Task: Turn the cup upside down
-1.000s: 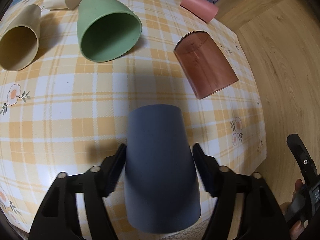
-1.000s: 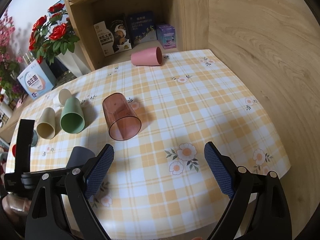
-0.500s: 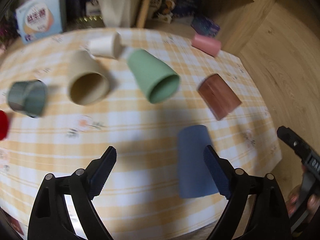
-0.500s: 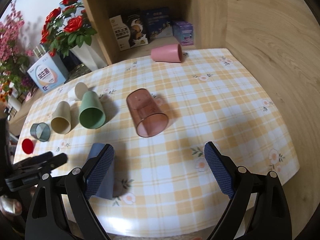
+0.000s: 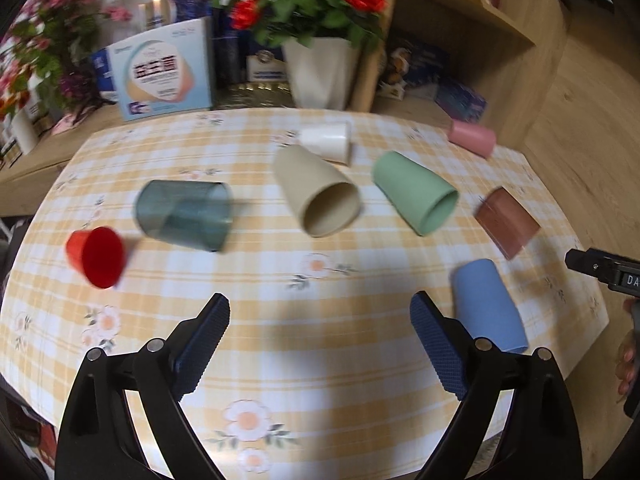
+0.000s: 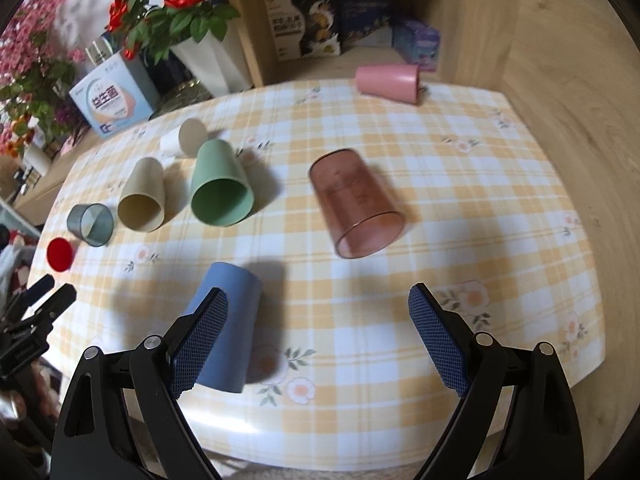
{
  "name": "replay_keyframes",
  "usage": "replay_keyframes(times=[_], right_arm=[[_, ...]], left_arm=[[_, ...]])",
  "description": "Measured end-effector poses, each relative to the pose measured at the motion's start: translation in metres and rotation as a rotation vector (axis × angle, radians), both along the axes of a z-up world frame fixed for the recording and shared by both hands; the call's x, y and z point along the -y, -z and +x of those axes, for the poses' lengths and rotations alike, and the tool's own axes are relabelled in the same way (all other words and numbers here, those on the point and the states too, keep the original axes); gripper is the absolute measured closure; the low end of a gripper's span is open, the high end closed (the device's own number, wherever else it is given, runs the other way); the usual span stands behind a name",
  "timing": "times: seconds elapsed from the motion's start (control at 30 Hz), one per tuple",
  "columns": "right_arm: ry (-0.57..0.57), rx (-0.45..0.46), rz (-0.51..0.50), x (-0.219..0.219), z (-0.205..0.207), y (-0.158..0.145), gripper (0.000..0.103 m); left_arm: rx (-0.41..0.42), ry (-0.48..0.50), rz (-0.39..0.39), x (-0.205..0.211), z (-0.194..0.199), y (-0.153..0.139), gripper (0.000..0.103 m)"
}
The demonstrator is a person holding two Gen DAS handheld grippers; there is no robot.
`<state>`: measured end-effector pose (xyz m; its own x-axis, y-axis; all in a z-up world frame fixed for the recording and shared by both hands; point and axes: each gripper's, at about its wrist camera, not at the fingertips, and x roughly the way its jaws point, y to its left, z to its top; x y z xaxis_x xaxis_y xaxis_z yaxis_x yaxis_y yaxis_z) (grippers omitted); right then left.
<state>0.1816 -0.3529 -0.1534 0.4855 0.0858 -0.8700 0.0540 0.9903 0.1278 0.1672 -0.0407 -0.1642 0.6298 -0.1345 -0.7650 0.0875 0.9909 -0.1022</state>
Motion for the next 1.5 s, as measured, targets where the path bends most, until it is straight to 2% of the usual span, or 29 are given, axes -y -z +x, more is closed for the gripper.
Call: replay_keyframes(times=[0.1,0.23,0.4,0.53,0.73,0.83,1.23,1.4,1.5], right_arm=[[-0.013,-0.052,0.025,-0.007,0.011,0.007,0.014],[-0.054,-0.126,0.147,-0.016,0.03,0.017,0.014],[-0.004,-0.263,0.26,-0.029,0.051,0.036,0.015],[0.013,-0.336,0.244,-0.046,0.061,0.05,0.015],[0.02,-0.375,0.155,-0.061,0.071,0.061,0.015],[0.015,-0.408,0.13,-0.065,0.075,0.07,0.033],[0.032,-0.442,0.07,-0.073,0.089,0.09,0.034],[0.029,-0.449,0.081,-0.071,0.091,0.094,0.047],[0.02,-0.434,0.104,-0.069,0.09,0.094,0.048]], left_arm=[[0.031,-0.042,0.003,-0.019,-0.007,-0.003,0.013],[0.059,-0.077,0.003,-0.036,-0.013,-0.007,0.012],[0.056,-0.093,-0.044,-0.048,-0.019,-0.007,0.011],[0.056,-0.09,-0.058,-0.051,-0.022,-0.007,0.011],[0.053,-0.09,-0.078,-0.055,-0.026,-0.005,0.011],[0.046,-0.093,-0.086,-0.056,-0.027,-0.003,0.01],[0.029,-0.079,-0.091,-0.053,-0.029,-0.003,0.01],[0.019,-0.092,-0.096,-0.055,-0.028,0.0,0.01],[0.019,-0.099,-0.096,-0.056,-0.027,0.0,0.01]])
